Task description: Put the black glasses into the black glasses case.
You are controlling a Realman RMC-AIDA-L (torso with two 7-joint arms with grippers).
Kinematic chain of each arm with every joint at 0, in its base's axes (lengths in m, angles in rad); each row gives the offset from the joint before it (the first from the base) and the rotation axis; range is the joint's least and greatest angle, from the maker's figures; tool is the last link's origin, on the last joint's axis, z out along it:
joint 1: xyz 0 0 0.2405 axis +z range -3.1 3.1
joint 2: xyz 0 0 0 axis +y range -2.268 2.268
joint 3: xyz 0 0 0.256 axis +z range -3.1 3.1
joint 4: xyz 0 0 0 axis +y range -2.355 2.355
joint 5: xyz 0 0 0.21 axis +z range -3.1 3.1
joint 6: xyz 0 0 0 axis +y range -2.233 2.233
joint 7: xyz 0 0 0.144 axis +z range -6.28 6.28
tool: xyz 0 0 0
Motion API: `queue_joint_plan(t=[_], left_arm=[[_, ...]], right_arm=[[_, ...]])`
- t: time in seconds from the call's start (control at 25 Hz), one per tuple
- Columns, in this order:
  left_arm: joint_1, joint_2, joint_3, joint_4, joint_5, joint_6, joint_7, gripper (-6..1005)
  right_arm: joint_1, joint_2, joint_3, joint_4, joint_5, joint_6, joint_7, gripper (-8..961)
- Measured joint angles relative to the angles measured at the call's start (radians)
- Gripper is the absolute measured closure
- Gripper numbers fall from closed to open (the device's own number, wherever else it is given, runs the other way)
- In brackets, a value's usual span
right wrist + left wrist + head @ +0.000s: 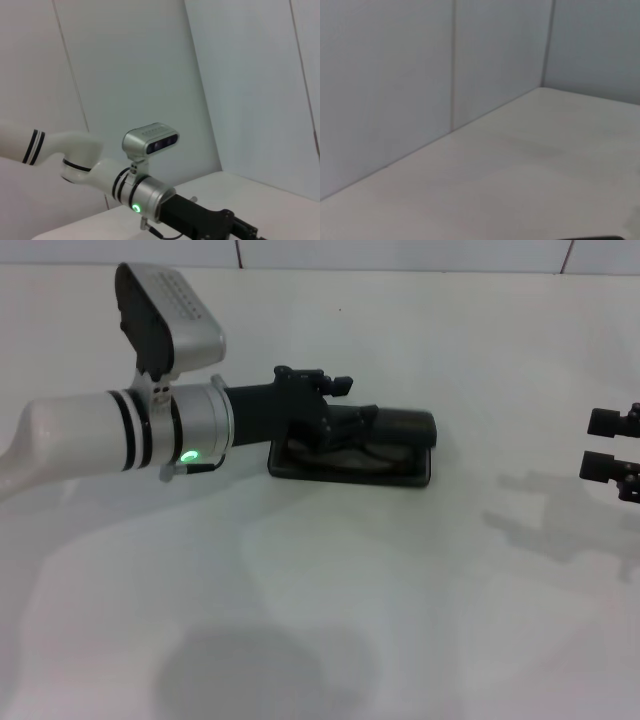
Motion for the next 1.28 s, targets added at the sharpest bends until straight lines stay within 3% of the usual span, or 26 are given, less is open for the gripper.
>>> queue_joint_plan(t=[0.2, 1.04, 1.2, 1.28], left_arm=[[0.04, 0.001, 0.008, 0.039, 0.0, 0.048, 0.006, 489], [0.052, -0.002, 0.014, 0.024, 0.031, 0.011, 0.032, 490], [0.063, 0.0, 0.004, 0.036, 0.009, 0.089, 0.052, 492], [0.079, 0.004, 0.001, 0.05, -0.033, 0.202, 0.087, 492]], right_arm=[[0.014, 0.001, -0.003, 0.0, -0.009, 0.001, -0.001, 398], [0.019, 0.004, -0.004, -0.002, -0.009, 0.01, -0.001, 371], [0.019, 0.005, -0.004, -0.006, -0.009, 0.012, -0.003, 366], [0.021, 0.009, -0.003, -0.009, -0.005, 0.012, -0.016, 363]])
